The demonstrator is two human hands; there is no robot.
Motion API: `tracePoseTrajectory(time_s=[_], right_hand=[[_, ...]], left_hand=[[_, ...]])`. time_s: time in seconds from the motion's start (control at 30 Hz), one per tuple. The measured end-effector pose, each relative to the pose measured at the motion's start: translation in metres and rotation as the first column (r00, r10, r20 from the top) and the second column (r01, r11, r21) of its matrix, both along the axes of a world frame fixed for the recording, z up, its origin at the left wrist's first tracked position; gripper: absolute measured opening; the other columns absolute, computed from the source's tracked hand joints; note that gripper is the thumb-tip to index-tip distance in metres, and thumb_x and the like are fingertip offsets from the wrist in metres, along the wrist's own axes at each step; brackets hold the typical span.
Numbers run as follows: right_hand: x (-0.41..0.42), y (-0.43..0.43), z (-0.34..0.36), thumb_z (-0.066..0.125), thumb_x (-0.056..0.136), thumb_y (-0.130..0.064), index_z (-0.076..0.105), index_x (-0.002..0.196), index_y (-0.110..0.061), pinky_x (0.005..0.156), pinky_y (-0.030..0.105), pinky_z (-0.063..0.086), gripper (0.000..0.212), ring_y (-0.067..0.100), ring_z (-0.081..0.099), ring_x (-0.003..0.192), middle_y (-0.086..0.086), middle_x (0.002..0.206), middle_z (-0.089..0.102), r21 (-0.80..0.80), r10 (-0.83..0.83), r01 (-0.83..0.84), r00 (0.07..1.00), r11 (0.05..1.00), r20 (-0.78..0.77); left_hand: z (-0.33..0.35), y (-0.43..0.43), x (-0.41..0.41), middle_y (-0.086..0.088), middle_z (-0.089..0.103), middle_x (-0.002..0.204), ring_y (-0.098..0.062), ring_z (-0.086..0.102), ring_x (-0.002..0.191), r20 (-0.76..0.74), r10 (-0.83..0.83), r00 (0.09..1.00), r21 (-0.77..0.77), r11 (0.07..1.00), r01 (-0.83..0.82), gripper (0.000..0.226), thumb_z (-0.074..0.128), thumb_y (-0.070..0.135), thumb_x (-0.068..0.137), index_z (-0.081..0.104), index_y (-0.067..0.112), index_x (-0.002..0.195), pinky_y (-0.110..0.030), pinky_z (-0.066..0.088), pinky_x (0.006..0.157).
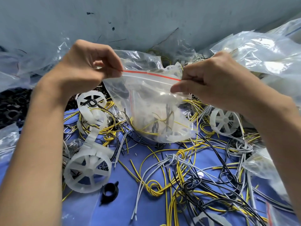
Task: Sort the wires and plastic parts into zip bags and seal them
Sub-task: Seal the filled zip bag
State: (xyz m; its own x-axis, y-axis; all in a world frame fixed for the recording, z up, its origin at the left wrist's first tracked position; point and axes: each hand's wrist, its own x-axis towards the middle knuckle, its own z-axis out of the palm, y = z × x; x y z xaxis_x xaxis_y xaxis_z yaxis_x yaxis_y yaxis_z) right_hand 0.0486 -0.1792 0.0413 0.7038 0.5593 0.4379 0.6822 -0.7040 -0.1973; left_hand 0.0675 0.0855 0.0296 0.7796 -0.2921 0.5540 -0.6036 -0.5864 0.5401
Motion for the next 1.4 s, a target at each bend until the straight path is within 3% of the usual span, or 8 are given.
tracePoseTrajectory(time_s=[0.3,0.6,0.7,0.83,0.93,1.13,1.27,1.4], right_hand=[[-0.001,-0.015,0.006,0.053,0.089,-0.050,0.060,0.065,-0.013,0.053,0.013,0.035,0.045,0.002,0.052,0.051,-0.016,0.054,0.051,0.123,-0.033,0.017,0.991,0.992,0.127],[-0.019,0.036,-0.025,0.051,0.071,-0.075,0.015,0.148,-0.024,0.104,0.029,0.035,0.099,0.016,0.042,0.127,0.001,0.147,0.037,-0.014,-0.023,0.021,0.987,1.000,-0.161],[-0.007,0.049,-0.033,0.062,0.080,-0.048,0.057,0.110,-0.012,0.079,0.032,0.044,0.047,0.022,0.056,0.094,0.008,0.103,0.062,0.133,-0.053,0.078,0.982,0.988,-0.183],[0.020,0.059,-0.039,0.057,0.084,-0.015,0.047,0.057,-0.004,0.047,0.024,0.036,0.031,0.021,0.047,0.053,0.009,0.053,0.049,0.256,-0.124,0.223,0.928,0.941,-0.352],[0.038,0.061,-0.034,0.046,0.085,-0.004,0.059,0.074,0.002,0.064,0.036,0.058,0.018,0.025,0.061,0.058,0.016,0.067,0.058,0.524,0.034,0.318,0.830,0.790,-0.556],[0.058,0.046,0.006,0.039,0.091,0.005,0.056,0.078,-0.006,0.044,0.022,0.050,0.025,0.009,0.059,0.045,0.007,0.066,0.061,0.877,0.270,0.361,0.852,0.316,-0.448],[0.058,0.050,0.035,0.032,0.095,0.002,0.051,0.100,0.004,0.065,0.032,0.058,0.020,0.023,0.063,0.075,0.020,0.094,0.058,0.929,0.491,0.342,0.790,0.145,-0.367],[0.047,0.056,0.058,0.027,0.093,0.008,0.049,0.095,0.005,0.053,0.030,0.056,0.022,0.025,0.060,0.071,0.020,0.087,0.058,0.922,0.712,0.378,0.668,-0.078,-0.214]], left_hand=[[0.001,0.032,-0.005,0.030,0.064,0.066,0.013,0.057,0.061,0.099,0.245,0.964,-0.009,0.969,-0.246,0.018,0.074,-0.002,0.077,0.066,0.013,0.080,-0.001,0.042,0.066],[0.016,-0.029,-0.009,0.023,0.065,0.068,0.002,0.060,0.070,0.226,0.153,0.962,-0.032,0.988,-0.149,0.011,0.075,0.005,0.078,0.068,0.014,0.082,-0.018,0.051,0.078],[0.017,-0.047,-0.011,0.004,0.068,0.080,-0.009,0.062,0.077,0.309,0.124,0.943,-0.075,0.992,-0.106,0.010,0.071,0.010,0.080,0.068,0.018,0.085,-0.025,0.051,0.081],[0.014,-0.057,-0.003,0.007,0.065,0.107,-0.007,0.061,0.101,0.161,0.085,0.983,-0.125,0.990,-0.065,0.013,0.062,0.022,0.087,0.061,0.026,0.098,-0.031,0.047,0.095],[0.011,-0.058,0.005,0.006,0.041,0.132,-0.004,0.042,0.123,0.047,0.115,0.992,-0.067,0.991,-0.112,0.051,0.060,0.053,0.077,0.047,0.032,0.121,-0.016,0.033,0.098],[-0.003,-0.067,0.010,-0.003,0.009,0.153,-0.012,0.020,0.141,-0.117,0.132,0.984,0.027,0.991,-0.130,0.133,0.067,0.084,0.045,0.010,0.025,0.149,-0.021,0.016,0.109],[-0.010,-0.074,0.017,-0.009,0.004,0.154,-0.015,0.016,0.142,-0.081,0.226,0.971,-0.096,0.968,-0.233,0.126,0.082,0.059,0.050,0.009,0.027,0.147,-0.014,0.015,0.105],[-0.013,-0.076,0.020,0.008,0.043,0.127,0.004,0.050,0.108,-0.071,0.254,0.965,-0.456,0.852,-0.258,0.098,0.081,0.018,0.066,0.023,0.023,0.145,-0.016,0.044,0.092]])
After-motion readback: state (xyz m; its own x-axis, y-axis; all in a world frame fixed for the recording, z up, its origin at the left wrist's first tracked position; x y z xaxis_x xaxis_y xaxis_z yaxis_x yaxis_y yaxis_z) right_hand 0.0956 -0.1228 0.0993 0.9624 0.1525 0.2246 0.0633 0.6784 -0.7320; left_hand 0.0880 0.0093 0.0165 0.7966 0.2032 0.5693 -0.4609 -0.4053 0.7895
